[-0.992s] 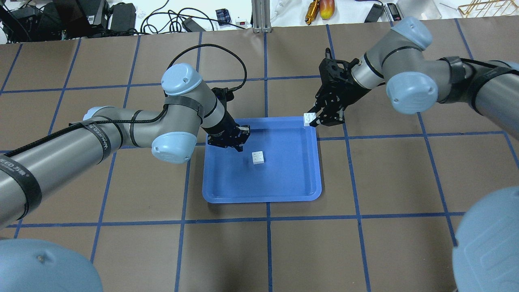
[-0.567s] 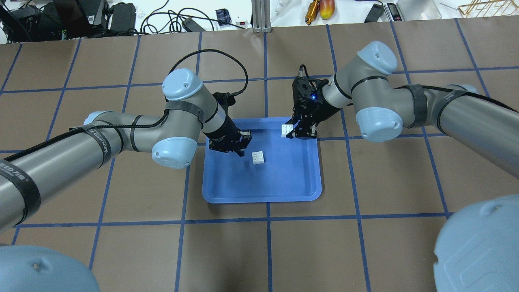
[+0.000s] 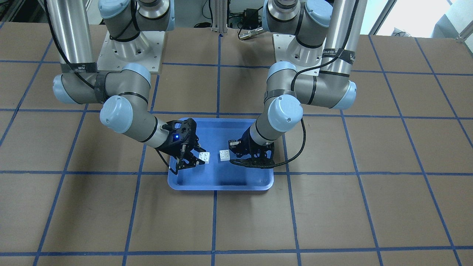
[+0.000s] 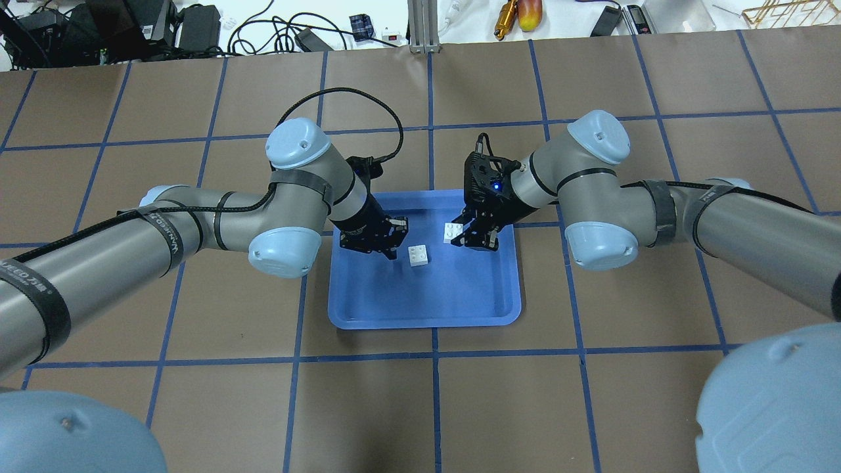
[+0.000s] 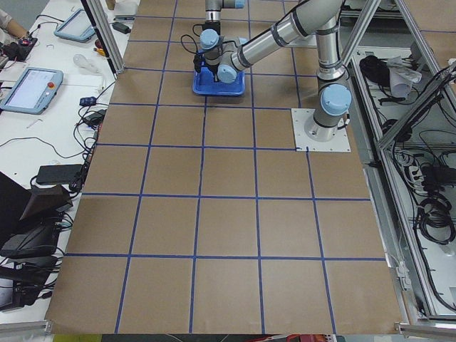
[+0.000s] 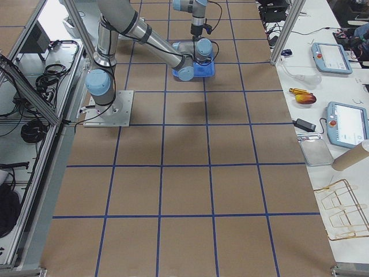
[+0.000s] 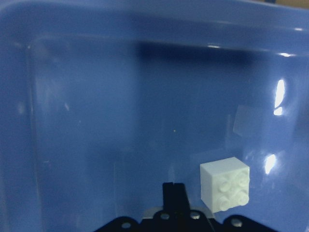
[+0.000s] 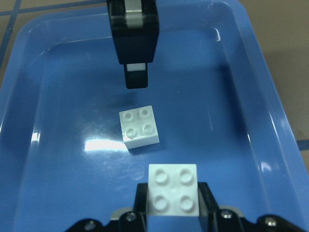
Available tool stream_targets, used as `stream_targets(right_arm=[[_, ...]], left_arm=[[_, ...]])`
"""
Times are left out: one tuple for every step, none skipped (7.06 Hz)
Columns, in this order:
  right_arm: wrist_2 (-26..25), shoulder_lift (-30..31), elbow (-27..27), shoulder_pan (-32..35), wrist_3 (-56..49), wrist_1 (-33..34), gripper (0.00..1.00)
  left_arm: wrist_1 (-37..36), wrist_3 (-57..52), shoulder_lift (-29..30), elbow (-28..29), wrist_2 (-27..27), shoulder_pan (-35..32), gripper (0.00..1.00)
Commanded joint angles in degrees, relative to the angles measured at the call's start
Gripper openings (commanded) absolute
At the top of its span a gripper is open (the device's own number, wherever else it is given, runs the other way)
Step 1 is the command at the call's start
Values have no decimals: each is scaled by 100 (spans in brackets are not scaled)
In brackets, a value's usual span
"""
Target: Assemble white blocks and place on blue tray
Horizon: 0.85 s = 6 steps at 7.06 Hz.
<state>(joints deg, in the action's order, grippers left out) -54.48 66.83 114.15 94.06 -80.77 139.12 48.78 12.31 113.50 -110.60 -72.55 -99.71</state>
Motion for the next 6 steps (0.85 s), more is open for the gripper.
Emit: stream_targets(right_arm=[[-10,-47,11,86,-61,80,0],[-10,-169,20,86,-105,158,0],[-10,-214,11,86,-201,159,0],[-10,-258,11,103,-211,159,0],[-10,-284,11,190,-211,159,0],[-1,-285,11,217,-202,159,0]], left_arm=[[-9,78,23,12,100,-13,0],[-18,78,23,12,101,-5,0],[-18,78,23,12,101,-4,0],[-18,78,23,12,101,-4,0],[-18,78,23,12,101,-4,0],[-18,78,23,12,101,-4,0]])
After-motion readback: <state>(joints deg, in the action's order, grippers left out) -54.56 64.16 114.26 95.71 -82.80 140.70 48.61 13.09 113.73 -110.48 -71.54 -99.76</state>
